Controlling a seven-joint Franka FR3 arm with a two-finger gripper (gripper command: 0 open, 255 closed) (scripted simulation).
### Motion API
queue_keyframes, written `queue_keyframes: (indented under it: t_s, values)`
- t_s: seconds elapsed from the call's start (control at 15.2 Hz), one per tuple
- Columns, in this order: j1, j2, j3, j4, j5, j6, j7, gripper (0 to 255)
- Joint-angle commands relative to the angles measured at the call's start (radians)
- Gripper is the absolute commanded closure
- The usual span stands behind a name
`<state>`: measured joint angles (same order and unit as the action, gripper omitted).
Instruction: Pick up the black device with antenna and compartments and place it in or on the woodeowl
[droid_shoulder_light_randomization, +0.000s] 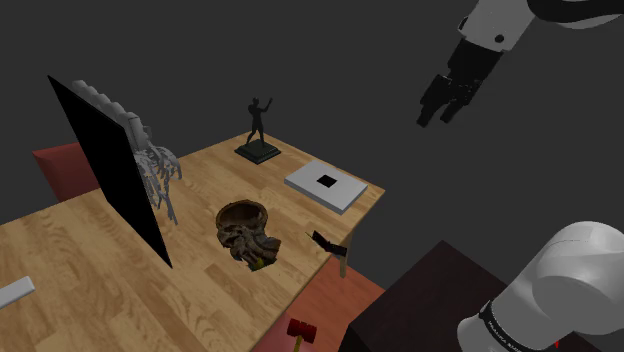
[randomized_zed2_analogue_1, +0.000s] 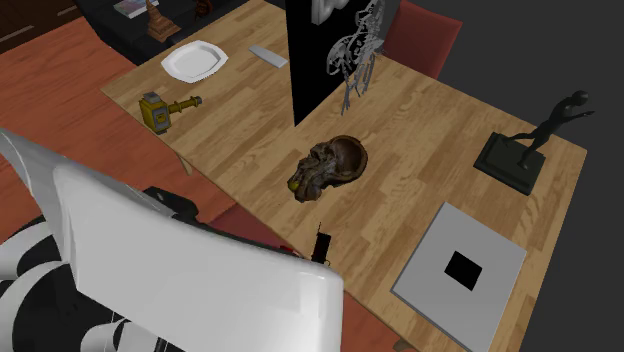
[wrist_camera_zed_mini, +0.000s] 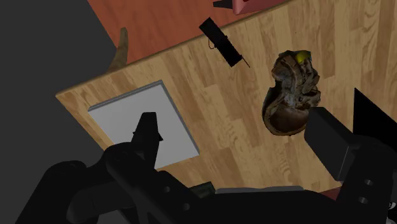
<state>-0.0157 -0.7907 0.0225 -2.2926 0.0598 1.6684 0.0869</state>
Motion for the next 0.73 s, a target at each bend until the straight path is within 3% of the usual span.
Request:
queue_keyframes:
  t_s: [0.0, 0.66]
  values:
    - [0.0, 0.0, 0.0, 0.0, 0.0, 0.0, 0.0, 0]
    - [0.03, 0.14, 0.031, -0.216, -0.003, 0.323, -0.05, 0]
